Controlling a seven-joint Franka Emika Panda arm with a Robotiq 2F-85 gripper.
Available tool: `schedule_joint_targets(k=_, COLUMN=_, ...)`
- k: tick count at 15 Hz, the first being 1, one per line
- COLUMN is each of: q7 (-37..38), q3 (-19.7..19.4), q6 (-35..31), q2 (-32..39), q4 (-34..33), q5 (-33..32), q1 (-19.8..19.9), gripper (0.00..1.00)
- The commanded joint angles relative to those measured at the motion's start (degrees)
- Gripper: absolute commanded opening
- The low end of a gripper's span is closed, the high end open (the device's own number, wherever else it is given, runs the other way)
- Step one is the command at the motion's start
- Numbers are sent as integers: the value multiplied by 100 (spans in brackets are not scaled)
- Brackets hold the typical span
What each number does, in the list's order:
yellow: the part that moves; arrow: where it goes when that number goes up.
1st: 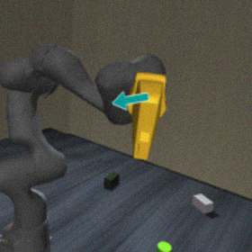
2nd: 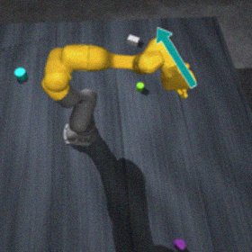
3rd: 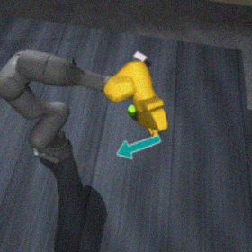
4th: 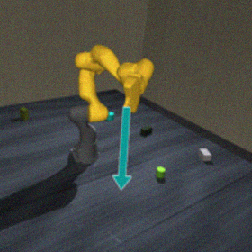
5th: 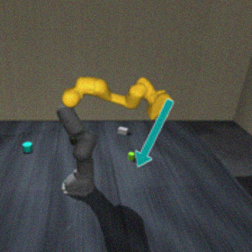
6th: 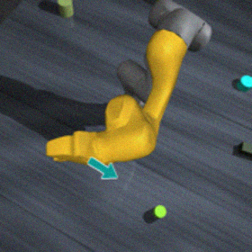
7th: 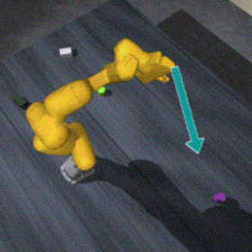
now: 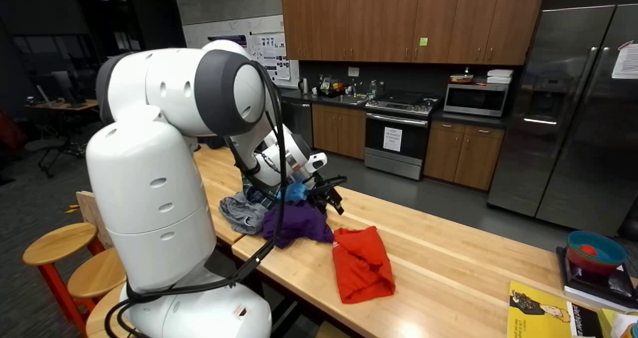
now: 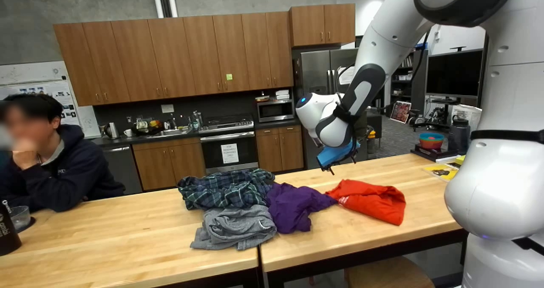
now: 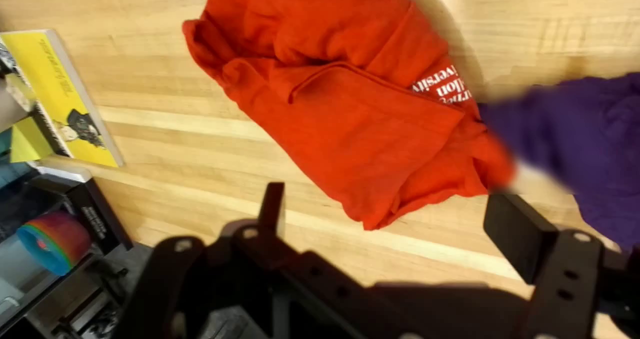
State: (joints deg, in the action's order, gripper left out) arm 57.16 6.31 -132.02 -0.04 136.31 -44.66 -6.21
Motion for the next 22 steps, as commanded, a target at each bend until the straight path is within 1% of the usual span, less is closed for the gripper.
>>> schedule_joint_targets(k=1, q7=-1572, q3=-262, q6=-539, q2=-316, q4=169, q5=807, q1=252, gripper=100)
schedule_joint_targets(k=5, q7=-3402, q3=-583, q6=-435, q2=-437, q4=69, q5=1397, q1=574, gripper=100)
schedule_joint_targets(k=9, q7=-4955, q3=-925, q6=-619, q2=-433, q4=-205, q5=2281, q1=892, gripper=100)
schedule_joint_targets(k=11, q7=-5748, q3=-1080, q6=-681, q2=-316, q4=-423, q5=2839, q1=1001, gripper=100)
schedule_joint_targets(k=14, q7=-6986, q3=-1252, q6=-470, q2=-97, q4=-724, q5=3824, q1=1085, gripper=100)
schedule_joint_targets(k=16, q7=-7670, q3=-1316, q6=-357, q2=51, q4=-842, q5=4279, q1=1138, gripper=100)
schedule_joint_targets(k=18, q7=-8491, q3=-1328, q6=-77, q2=181, q4=-931, q5=4789, q1=1171, gripper=100)
schedule_joint_targets(k=20, q7=-9110, q3=-1305, q6=195, q2=354, q4=-1035, q5=5039, q1=1224, gripper=100)
schedule_joint_targets(k=22, q7=-9564, q3=-1274, q6=466, q2=520, q4=-1142, q5=5149, q1=1273, gripper=100)
